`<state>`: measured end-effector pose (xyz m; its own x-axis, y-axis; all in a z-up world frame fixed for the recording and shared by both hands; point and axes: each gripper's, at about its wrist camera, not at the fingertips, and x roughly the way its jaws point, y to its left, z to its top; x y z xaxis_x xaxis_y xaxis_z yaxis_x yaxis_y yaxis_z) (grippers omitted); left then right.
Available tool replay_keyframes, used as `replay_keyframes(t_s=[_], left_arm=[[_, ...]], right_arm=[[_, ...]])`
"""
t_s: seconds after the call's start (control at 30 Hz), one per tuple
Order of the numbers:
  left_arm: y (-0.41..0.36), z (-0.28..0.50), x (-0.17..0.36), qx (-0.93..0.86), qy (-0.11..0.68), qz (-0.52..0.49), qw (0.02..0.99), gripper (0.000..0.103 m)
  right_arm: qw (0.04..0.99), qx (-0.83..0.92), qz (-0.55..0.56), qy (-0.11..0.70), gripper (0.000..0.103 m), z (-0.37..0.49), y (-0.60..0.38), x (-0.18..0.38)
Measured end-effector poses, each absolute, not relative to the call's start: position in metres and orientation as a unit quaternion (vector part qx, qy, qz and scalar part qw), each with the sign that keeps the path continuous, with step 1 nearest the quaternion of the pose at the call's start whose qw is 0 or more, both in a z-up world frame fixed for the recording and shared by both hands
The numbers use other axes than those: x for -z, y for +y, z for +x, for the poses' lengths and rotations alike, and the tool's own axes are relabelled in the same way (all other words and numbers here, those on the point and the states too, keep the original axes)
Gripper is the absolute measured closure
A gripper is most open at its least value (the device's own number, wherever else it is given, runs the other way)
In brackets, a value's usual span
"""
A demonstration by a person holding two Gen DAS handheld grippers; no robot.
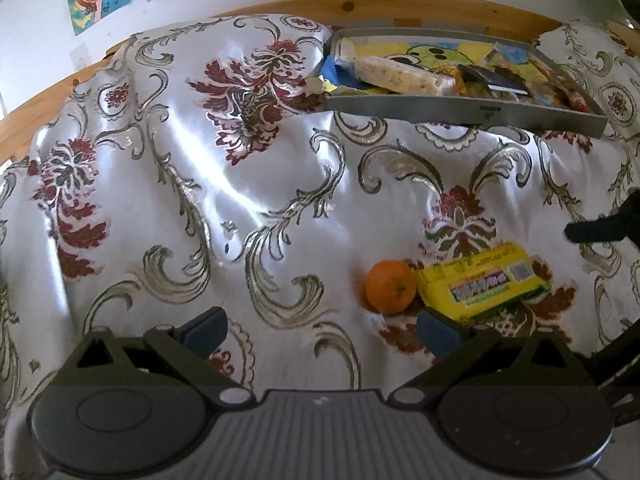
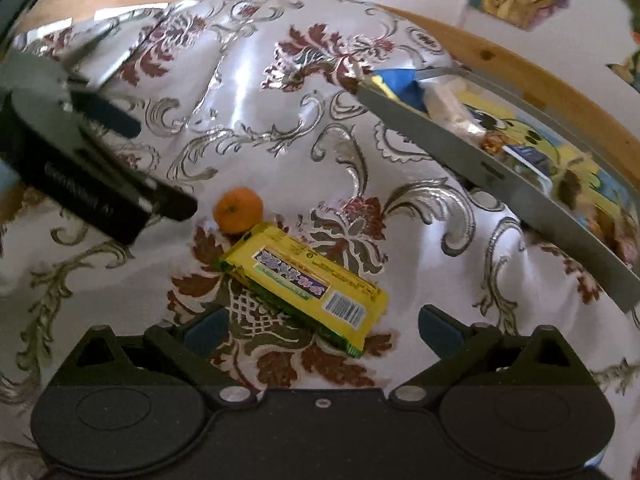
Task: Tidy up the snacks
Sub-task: 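Move both open tools back over the mandarin and yellow candy bar, then grasp the orange mandarin with left tool while right tool grasps the yellow candy bar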
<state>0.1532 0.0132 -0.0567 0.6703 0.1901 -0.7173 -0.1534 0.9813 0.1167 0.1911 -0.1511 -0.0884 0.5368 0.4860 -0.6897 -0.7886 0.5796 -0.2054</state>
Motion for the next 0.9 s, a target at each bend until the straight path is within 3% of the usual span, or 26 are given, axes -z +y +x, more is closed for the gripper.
replay_keyframes(t_s=[0.37,0.6,0.9], left_arm=[[0.016,0.173,0.061,-0.061,0.388,-0.007,0.92,0.0],[0.015,0.183,0.068,-0.026,0.404,-0.003,0.914,0.0],[0.02,0.19,0.07,-0.014,0.404,-0.043,0.914,0.004]], right_arm=[[0.827,-0.422,-0.283,0.242,0.006,0.213,-0.15,0.1],[0.807,-0.469,-0.244,0.263,0.007,0.24,-0.147,0.106],[0.788,-0.487,-0.235,0.295,0.022,0.25,-0.151,0.111]])
